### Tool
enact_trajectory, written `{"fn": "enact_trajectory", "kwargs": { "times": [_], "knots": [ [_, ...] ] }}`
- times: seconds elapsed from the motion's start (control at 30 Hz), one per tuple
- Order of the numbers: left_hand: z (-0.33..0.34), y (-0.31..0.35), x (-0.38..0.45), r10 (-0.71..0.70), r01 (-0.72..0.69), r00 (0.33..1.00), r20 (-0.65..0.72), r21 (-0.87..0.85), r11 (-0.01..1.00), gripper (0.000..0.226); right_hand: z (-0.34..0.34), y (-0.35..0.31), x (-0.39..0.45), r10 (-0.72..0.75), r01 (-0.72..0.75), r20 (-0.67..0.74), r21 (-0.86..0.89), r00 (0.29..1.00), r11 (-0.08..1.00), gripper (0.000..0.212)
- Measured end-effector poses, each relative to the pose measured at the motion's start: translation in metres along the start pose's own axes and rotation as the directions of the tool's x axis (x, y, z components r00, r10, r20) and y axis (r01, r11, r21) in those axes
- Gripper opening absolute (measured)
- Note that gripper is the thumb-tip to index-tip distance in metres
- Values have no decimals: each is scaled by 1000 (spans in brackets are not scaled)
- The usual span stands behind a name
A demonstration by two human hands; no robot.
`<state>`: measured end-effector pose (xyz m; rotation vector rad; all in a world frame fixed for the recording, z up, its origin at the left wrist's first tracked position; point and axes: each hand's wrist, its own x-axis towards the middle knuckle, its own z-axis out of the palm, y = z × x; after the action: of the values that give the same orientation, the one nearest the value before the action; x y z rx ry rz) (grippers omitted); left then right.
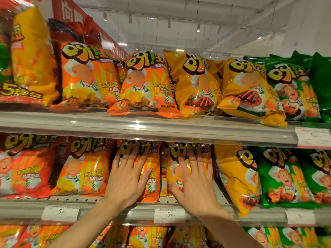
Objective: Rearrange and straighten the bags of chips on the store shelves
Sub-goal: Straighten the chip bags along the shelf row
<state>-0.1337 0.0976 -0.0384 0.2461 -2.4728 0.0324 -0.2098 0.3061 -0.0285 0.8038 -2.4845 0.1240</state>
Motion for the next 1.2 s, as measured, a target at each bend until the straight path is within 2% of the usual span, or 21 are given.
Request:
{"fn": "enact_trajectory", "kwargs": {
  "times": [0.2,0.37,0.57,0.73,0.93,1.07,1.13,1.2],
  "knots": [
    [-1,0,1,0,-1,1000,-23,-9,1000,62,6,2,0,-22,48,-121,214,992,976,63],
    [-1,0,0,-3,3,1000,-26,-8,1000,62,10,-7,6,60,-58,-22,101,998,993,74],
    [1,-3,-1,-9,9,999,-36,5,1000,63,10,-5,5,19,-8,-52,205,998,979,66],
    [3,-1,0,-28,29,999,-39,25,999,65,12,-14,7,3,1,-60,69,998,998,72],
    [0,3,0,-37,39,998,-55,35,999,64,11,-12,8,-17,23,-64,86,998,996,75],
    [-6,15,-4,-55,35,982,-182,-107,994,58,-3,3,-1,-49,103,-189,286,981,953,62],
    [-11,35,-4,-58,-15,962,-265,-264,964,49,-15,18,-8,-65,168,-301,331,951,929,53],
    [-16,64,-1,-80,-45,961,-264,-436,899,37,-28,41,-13,-72,229,-425,331,902,916,44]
  ]
}}
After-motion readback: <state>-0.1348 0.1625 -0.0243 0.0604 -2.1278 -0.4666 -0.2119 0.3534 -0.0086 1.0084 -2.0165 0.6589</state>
